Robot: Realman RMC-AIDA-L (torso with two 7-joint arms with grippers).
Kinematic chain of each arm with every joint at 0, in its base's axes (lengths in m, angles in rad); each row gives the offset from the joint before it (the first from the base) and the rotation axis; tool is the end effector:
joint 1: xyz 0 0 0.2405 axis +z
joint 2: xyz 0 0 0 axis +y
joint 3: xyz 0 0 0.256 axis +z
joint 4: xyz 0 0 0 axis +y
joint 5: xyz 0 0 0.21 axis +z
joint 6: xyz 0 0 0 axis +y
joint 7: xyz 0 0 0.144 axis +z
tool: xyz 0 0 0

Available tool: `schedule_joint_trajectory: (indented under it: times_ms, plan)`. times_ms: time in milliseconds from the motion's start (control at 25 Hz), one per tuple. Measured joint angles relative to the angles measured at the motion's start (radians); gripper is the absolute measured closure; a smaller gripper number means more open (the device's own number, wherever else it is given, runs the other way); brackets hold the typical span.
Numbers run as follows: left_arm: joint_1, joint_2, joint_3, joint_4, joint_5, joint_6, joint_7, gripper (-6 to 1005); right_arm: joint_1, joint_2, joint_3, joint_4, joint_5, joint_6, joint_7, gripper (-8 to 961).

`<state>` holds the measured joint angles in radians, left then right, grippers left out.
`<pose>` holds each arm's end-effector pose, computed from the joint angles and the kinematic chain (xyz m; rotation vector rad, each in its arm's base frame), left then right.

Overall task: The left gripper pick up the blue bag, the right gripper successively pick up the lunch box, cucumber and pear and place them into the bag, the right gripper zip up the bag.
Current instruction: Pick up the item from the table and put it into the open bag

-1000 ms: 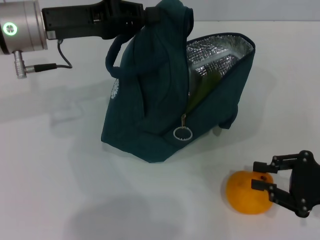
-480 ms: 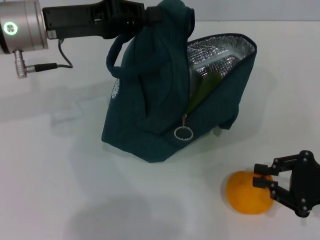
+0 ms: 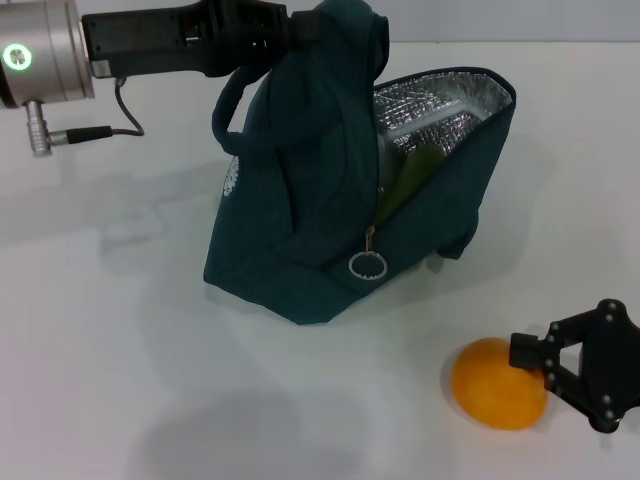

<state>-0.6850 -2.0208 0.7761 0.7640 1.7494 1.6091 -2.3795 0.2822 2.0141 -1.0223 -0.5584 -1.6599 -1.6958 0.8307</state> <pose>-0.1715 0.3819 0.0470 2.4476 1.5376 1.0603 0.2965 0.2440 -0.0089 -2.7664 0.1007 0.8410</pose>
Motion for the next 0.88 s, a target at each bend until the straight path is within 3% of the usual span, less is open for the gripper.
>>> schedule_joint_trajectory:
  times_ms: [200, 600, 640, 880]
  plan:
    - [0.0, 0.0, 0.001, 0.001, -0.001, 0.003, 0.0, 851, -0.001, -0.002, 0.026, 0.0, 0.017, -0.011, 0.032, 917]
    - [-0.001, -0.001, 0.0, 0.001, -0.002, 0.014, 0.003, 850, -0.001, -0.013, 0.268, 0.024, 0.029, -0.205, 0.069, 901]
    - [-0.001, -0.001, 0.0, 0.001, -0.002, 0.014, 0.004, 850, 0.013, -0.015, 0.326, 0.007, 0.036, -0.26, 0.097, 899]
    - [-0.012, -0.001, 0.006, 0.003, -0.003, 0.017, 0.0, 849, 0.086, -0.015, 0.393, -0.106, 0.137, -0.323, 0.201, 889]
